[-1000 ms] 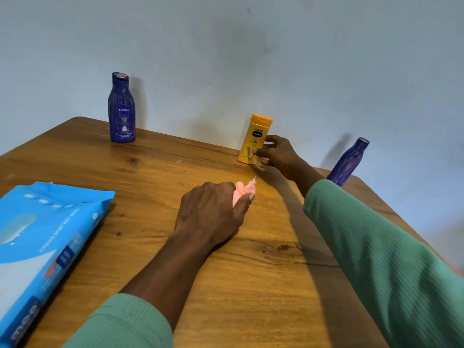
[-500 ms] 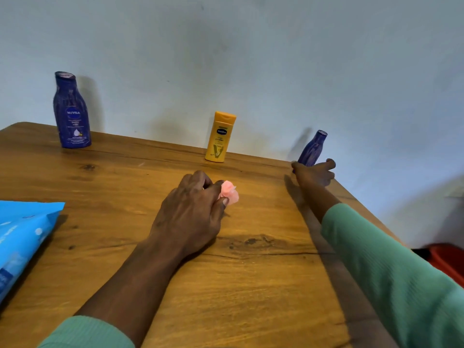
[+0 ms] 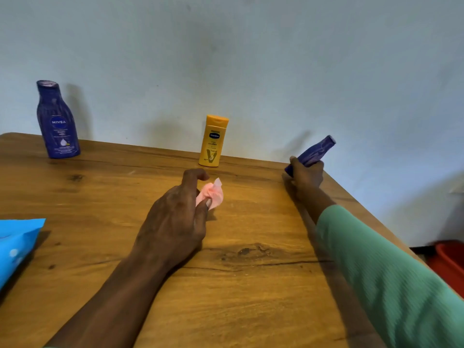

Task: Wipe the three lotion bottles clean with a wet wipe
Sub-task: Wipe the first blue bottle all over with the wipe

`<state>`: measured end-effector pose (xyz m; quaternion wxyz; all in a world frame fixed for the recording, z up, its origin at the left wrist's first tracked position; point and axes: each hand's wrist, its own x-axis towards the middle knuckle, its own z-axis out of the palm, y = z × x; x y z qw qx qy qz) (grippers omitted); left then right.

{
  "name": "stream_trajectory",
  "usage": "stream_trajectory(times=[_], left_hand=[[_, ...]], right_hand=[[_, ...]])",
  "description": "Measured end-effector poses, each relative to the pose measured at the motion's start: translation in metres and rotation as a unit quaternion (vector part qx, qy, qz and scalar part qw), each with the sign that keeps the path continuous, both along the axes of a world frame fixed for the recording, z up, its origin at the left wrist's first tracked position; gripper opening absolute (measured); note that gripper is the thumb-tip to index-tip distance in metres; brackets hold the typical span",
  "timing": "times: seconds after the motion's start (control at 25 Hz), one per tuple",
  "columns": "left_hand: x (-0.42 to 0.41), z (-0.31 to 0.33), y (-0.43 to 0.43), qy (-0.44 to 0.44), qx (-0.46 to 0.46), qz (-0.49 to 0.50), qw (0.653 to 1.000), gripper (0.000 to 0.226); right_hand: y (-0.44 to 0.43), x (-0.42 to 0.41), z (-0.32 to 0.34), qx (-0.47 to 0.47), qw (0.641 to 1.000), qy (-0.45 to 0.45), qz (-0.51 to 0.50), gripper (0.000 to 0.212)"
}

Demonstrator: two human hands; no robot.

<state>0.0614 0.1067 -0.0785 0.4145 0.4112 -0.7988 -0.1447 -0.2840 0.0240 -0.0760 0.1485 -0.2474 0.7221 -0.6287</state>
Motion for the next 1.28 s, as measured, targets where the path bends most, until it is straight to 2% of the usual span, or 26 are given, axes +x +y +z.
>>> stream_trajectory(times=[0.08,0.16,0.28,0.4,0.56,0.72,0.84,0.92,1.04,1.2,1.28], left_hand=[[-0.001,-0.003,-0.002,0.017,0.001,0.002,1.0,0.038],[-0.003,0.0,-0.002,0.046,-0.004,-0.008,0.999,0.033],[-0.006,0.01,0.005,0.12,0.003,-0.044,0.992,0.029],[-0.008,0.018,0.024,0.19,0.049,-0.086,0.977,0.021],[-0.003,0.025,0.049,0.209,0.106,-0.128,0.964,0.017],[-0.006,0.027,0.058,0.202,0.115,-0.112,0.966,0.015],[-0.008,0.03,0.052,0.292,0.161,-0.083,0.939,0.017],[-0.006,0.031,0.05,0.322,0.17,-0.061,0.929,0.022],[-0.008,0.024,0.055,0.28,0.143,-0.049,0.948,0.016],[-0.017,0.018,0.063,0.21,0.064,-0.059,0.974,0.019],[-0.017,0.018,0.06,0.228,0.059,-0.047,0.971,0.022]], right_hand=[[0.02,0.027,0.004,-0.06,0.988,-0.104,0.095,0.049],[0.052,0.059,0.011,-0.091,0.953,-0.187,0.219,0.056],[0.103,0.109,0.017,-0.075,0.905,-0.266,0.324,0.071],[0.135,0.155,0.015,-0.059,0.895,-0.266,0.352,0.066],[0.149,0.188,0.027,-0.107,0.904,-0.268,0.316,0.06],[0.156,0.194,0.029,-0.106,0.903,-0.25,0.333,0.051],[0.157,0.194,0.027,-0.085,0.894,-0.202,0.39,0.042],[0.155,0.197,0.024,-0.07,0.894,-0.168,0.41,0.042],[0.152,0.201,0.016,-0.072,0.911,-0.163,0.373,0.04],[0.149,0.196,0.018,-0.084,0.915,-0.212,0.333,0.021],[0.151,0.195,0.018,-0.075,0.91,-0.206,0.352,0.022]])
